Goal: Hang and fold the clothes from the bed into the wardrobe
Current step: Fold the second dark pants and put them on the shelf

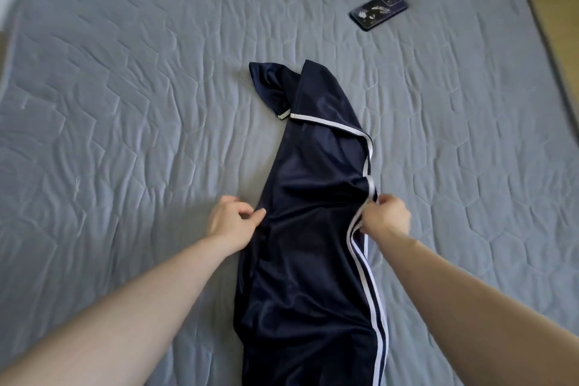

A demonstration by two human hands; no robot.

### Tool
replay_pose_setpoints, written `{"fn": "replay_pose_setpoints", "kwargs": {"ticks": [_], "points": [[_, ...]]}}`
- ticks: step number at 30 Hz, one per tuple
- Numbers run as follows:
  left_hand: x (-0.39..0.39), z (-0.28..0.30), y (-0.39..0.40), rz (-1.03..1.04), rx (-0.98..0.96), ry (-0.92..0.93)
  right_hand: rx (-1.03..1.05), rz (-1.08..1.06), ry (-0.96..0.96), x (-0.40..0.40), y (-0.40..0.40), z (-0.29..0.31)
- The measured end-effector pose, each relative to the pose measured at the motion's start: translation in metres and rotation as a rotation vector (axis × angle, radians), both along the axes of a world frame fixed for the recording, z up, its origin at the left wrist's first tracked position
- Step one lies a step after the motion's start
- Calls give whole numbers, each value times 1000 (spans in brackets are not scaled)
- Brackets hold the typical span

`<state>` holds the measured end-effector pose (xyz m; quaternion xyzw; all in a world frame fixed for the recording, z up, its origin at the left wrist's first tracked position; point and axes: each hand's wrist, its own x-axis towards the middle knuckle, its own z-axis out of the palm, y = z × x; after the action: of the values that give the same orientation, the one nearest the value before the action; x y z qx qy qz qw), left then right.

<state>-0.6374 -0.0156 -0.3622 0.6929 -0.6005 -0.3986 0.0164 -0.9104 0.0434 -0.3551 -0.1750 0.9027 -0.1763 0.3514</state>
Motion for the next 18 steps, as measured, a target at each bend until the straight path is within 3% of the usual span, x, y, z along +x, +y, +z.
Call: {"fn": "replay_pose_setpoints", "kwargs": {"ticks": [3,5,8,12,18], "points": [[4,3,-31,54,-47,-181,129,45,-45,-21,5,3],[5,4,-55,34,17,-334,82,74,-3,-25,-5,7],[2,1,-85,7,161,-392,-105,89,56,-23,-34,17],[-2,-15,-93,-90,180,-497,-276,187,127,-19,-89,24],[-3,-34,-105,-165,159,-604,-207,371,83,-7,-166,10]]}}
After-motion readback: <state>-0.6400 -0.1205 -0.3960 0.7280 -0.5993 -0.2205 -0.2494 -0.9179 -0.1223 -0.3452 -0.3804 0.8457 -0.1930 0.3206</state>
